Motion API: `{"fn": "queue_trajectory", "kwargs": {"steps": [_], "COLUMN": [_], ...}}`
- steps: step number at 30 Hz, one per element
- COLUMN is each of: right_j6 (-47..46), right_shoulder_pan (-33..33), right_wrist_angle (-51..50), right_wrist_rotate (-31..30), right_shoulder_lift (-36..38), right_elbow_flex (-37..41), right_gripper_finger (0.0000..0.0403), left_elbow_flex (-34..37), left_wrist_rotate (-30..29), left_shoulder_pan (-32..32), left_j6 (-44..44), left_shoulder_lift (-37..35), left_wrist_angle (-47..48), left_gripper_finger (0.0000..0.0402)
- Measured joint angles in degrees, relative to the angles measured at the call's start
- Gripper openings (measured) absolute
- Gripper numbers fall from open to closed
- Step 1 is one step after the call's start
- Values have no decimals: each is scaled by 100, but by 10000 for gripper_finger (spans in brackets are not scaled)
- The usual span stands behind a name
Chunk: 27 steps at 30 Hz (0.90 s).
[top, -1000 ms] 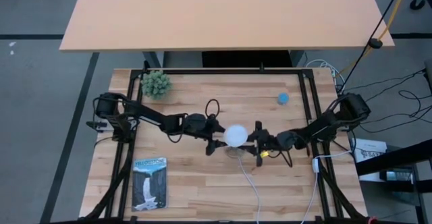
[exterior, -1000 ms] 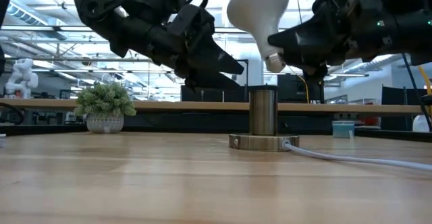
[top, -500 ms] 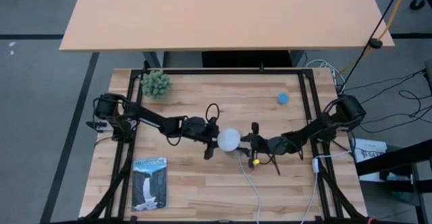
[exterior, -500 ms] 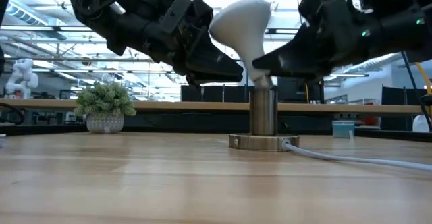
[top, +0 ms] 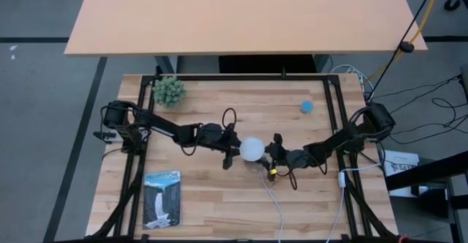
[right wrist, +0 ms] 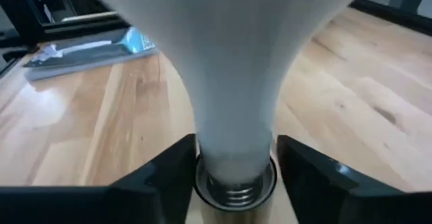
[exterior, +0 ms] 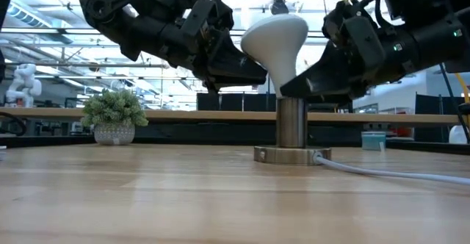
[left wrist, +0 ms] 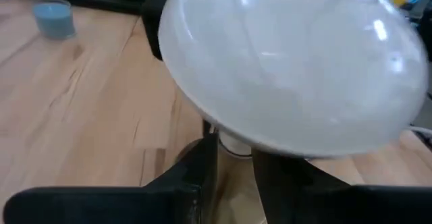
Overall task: Screw lightbulb
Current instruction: Insert the lightbulb into the desk lamp
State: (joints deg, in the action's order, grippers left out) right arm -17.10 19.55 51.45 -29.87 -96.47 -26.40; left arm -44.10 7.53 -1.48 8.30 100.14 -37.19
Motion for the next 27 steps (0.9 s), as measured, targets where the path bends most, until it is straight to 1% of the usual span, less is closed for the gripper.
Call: {"fn": "queue_trajectory", "kwargs": {"steps": [2,5,13,22,27], "right_j6": [68,154,321,407,407], "right_shoulder_pan": [0,0,0,2,0], "right_wrist_angle": [53,42,10,-511,-510], "right_wrist_rotate": [-2,-2,0,-7,-9], "right_shoulder_lift": [14,14,190,590,626], "right_elbow_flex": [-2,-2,-2,-2,-2], "right_gripper_finger": [222,233,236,237,237], "left_elbow_flex": [0,-2,-2,-2,-2], "left_wrist_rotate": [0,0,1,2,211], "left_shoulder_pan": [-8,-10,-8,-8,-25], "left_j6": [20,25,45,228,367], "left_shoulder_lift": [2,0,0,0,0], "left_wrist_angle": [-80,-246,-241,-240,-237], "left_gripper_finger": [96,96,96,96,96]}}
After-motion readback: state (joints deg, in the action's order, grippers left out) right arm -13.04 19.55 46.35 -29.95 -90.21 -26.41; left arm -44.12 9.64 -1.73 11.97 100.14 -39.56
